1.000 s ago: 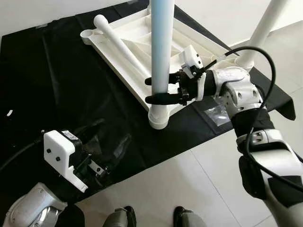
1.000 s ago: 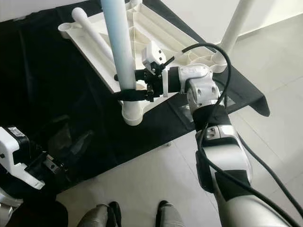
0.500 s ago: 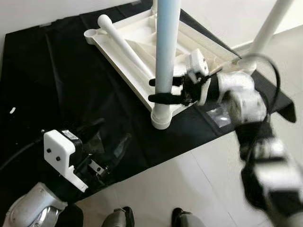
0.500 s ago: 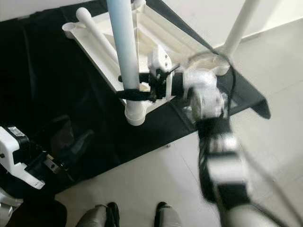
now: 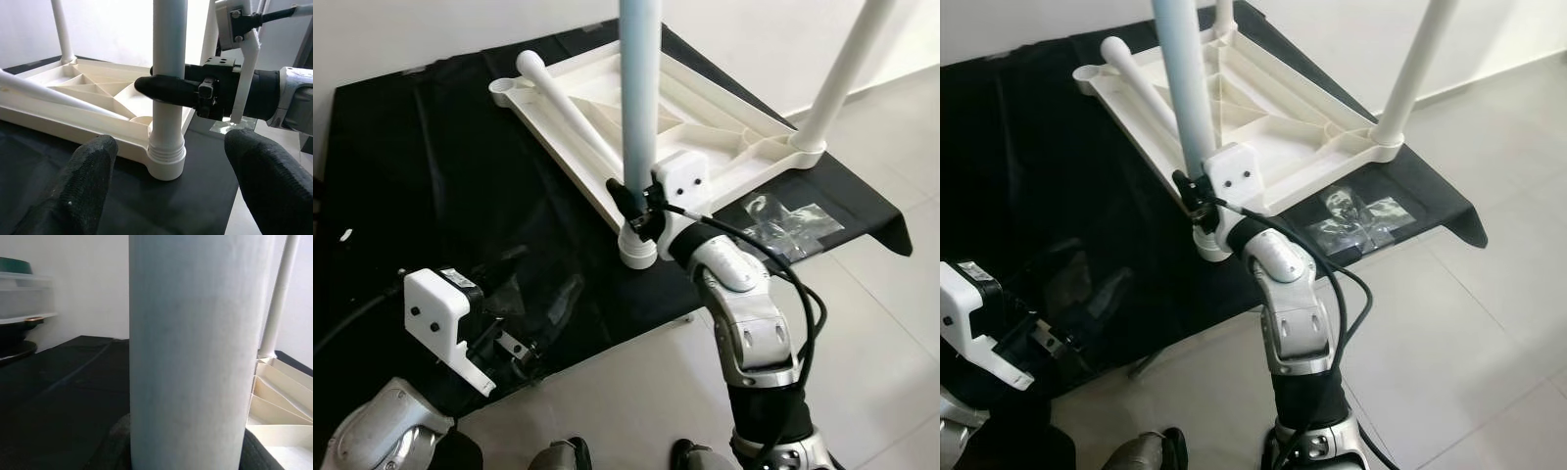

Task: Building children table

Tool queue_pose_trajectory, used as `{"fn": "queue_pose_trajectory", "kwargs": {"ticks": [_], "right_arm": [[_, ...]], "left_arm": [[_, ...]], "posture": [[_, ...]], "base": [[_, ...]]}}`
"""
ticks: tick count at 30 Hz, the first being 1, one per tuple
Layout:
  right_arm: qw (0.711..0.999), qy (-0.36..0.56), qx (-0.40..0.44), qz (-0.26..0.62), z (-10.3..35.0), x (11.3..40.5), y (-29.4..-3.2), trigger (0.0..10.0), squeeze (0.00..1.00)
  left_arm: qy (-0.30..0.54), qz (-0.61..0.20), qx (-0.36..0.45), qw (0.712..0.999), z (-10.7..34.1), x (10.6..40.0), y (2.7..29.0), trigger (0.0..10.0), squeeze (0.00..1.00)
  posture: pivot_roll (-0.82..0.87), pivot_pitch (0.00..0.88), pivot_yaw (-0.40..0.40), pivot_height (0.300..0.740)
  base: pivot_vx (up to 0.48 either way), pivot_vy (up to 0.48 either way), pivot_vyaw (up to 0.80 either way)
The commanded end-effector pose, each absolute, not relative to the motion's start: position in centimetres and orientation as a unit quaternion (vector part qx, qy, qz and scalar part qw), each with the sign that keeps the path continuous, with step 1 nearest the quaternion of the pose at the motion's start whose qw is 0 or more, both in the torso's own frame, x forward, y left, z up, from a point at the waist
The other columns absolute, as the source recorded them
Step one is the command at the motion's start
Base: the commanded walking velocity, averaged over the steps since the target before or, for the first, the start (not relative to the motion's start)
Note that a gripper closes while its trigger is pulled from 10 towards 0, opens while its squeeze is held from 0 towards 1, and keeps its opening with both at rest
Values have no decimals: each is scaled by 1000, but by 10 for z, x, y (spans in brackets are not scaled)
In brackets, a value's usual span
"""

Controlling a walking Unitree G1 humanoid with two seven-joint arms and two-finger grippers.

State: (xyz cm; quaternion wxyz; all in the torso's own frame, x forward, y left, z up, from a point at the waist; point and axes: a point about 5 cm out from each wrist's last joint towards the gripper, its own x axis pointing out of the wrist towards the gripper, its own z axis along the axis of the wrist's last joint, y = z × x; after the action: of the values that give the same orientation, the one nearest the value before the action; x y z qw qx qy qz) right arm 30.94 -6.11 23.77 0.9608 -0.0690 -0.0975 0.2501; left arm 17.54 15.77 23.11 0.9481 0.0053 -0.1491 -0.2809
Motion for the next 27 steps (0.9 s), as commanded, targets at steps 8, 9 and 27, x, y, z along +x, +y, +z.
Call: {"fn": "queue_pose_trajectory", "kwargs": {"ticks": [8, 9, 27], "right_arm": [[934, -60, 0, 353, 230, 307, -45, 10000, 1000], [934, -60, 0, 353, 230, 307, -45, 10000, 1000], [705, -71, -119, 696, 270, 335, -70, 10000, 0]], "left_arm": [[-135, -284, 6, 949, 222, 177, 157, 10000, 0], [-135, -284, 6, 949, 222, 177, 157, 10000, 0], [-134, -287, 1, 949, 221, 172, 151, 10000, 0]], "posture": [[35, 242, 13, 740], [35, 242, 13, 740], [55, 268, 20, 740]], "base": [[0, 0, 0], [0, 0, 0], [0, 0, 0]]}}
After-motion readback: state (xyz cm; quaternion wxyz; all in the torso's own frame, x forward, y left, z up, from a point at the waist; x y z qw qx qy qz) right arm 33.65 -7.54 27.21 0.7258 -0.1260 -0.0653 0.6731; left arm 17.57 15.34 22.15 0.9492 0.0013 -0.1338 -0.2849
